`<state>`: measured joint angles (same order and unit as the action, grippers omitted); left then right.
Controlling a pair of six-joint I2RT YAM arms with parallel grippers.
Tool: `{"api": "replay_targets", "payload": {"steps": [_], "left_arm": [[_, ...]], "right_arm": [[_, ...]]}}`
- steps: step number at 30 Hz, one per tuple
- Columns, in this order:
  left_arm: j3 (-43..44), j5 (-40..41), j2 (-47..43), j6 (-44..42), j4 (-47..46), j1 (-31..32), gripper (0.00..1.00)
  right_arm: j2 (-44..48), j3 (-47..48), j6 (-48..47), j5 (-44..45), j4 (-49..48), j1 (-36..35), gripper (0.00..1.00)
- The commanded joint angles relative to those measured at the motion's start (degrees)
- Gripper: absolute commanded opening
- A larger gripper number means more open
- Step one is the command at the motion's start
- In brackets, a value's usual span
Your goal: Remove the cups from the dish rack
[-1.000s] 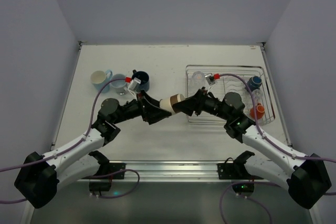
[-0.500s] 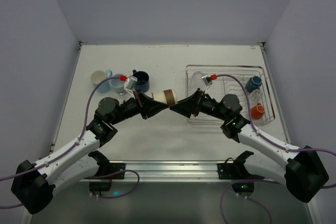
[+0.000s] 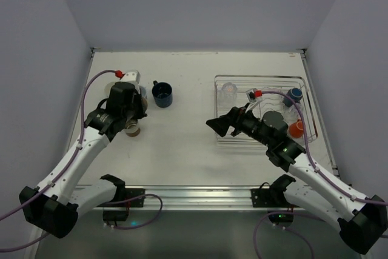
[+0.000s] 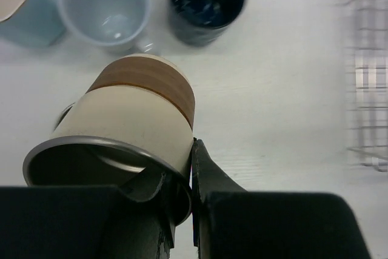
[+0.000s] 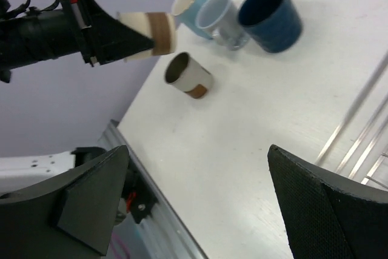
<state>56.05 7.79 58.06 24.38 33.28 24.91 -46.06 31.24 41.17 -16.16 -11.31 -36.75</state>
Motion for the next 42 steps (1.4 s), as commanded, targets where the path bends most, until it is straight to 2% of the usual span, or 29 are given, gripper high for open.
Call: {"api": "replay_targets", "payload": {"steps": [1, 7, 14, 18, 33, 42], "left_arm": [[1.8, 4.9, 2.3, -5.7, 10.4, -5.5, 0.0], [3.0, 2.5, 8.6, -7.4, 11.3, -10.1, 0.0], [7.9, 2.9, 14.2, -8.6, 15.1, -11.2, 0.0], [9.9, 2.7, 15.6, -9.4, 17.3, -11.2, 0.0], [7.7, -0.4, 17.2, -9.8, 19.3, -11.1, 0.0], [7.7, 2.9, 18.8, -9.4, 20.3, -10.2, 0.04]], "right_arm": [[0.5, 3.7, -6.8, 8.4, 9.2, 0.0, 0.99], [-1.4, 3.8, -8.8, 9.3, 10.2, 0.0, 0.99], [-2.4, 3.6, -9.3, 8.5, 10.3, 0.1, 0.99], [-2.5, 3.7, -9.3, 8.7, 10.3, 0.1, 0.99], [-4.1, 3.6, -8.9, 8.4, 10.0, 0.1, 0.99], [-4.6, 3.3, -8.5, 8.2, 9.7, 0.1, 0.99]]}}
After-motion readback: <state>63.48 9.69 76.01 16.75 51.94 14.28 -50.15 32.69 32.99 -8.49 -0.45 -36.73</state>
